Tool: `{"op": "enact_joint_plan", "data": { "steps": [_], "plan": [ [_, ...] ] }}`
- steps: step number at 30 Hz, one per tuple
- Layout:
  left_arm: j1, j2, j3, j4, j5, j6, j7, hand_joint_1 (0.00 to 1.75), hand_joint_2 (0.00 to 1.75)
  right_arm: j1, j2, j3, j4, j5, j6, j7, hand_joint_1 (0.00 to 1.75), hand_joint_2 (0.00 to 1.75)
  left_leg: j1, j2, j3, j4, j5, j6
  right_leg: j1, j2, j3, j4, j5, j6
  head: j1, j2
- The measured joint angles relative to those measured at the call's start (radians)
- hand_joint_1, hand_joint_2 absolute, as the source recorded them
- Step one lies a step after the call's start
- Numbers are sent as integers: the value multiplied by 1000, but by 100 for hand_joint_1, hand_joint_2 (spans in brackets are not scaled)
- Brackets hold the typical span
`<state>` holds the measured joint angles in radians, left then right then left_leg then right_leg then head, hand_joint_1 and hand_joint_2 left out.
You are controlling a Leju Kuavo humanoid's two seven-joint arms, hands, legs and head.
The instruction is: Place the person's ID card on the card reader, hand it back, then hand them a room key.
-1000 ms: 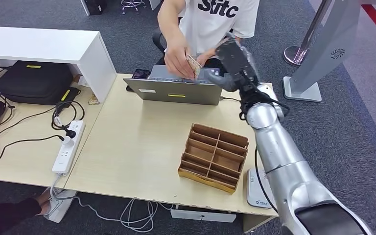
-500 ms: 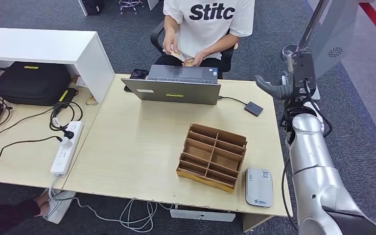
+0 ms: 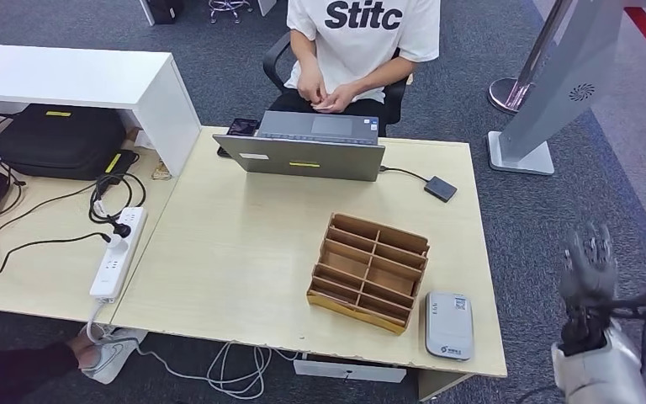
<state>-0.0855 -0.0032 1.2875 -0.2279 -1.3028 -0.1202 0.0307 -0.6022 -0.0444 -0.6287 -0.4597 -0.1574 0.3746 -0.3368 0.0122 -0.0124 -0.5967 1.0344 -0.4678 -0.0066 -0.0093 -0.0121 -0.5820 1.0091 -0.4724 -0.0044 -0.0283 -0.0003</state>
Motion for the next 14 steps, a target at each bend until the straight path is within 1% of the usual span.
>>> {"op": "enact_joint_plan", "data": {
  "steps": [3, 5, 7, 9, 10, 13, 14],
  "plan": [
    [7, -6, 0, 0, 8, 13, 1, 0, 175, 158, -19, -118, 54, -106, 59, -40, 0, 175, 0, -4, 0, 0, -3, 0, 0, -4, 2, 0, -4, 0, 0, 0],
    [11, -10, 0, 0, 11, 23, 2, 0, 175, 259, -20, -184, 86, -140, 71, -46, 0, 175, 0, -3, 0, -1, -5, 0, 0, -4, 2, 0, -6, -1, 0, 0],
    [12, -14, 0, 1, 12, 34, 10, 0, 175, 345, -18, -238, 115, -156, 62, -41, 0, 175, 0, -3, 0, -1, -6, -1, 0, -3, 2, 0, -7, -2, 0, 0],
    [13, -18, 0, 1, 8, 53, 25, 0, 175, 409, -14, -284, 140, -162, 3, -15, 0, 175, 0, -2, 1, -1, -7, -2, 0, -2, 2, 1, -8, -2, 0, 0],
    [13, -20, 0, 1, 4, 64, 33, 0, 175, 433, -10, -304, 152, -162, -48, 7, 0, 175, 0, -1, 1, -1, -7, -2, 0, -2, 2, 1, -8, -3, 0, 0],
    [13, -25, 0, 1, -12, 90, 49, 0, 175, 483, 16, -351, 180, -147, -245, 86, 0, 175, 1, 1, 2, -1, -8, -2, 0, 1, 2, 1, -9, -3, 0, 0],
    [13, -26, 0, 1, -14, 94, 51, 0, 175, 490, 22, -358, 184, -143, -278, 99, 0, 175, 1, 2, 2, -2, -8, -2, 0, 1, 2, 1, -9, -3, 0, 0]
  ]
}}
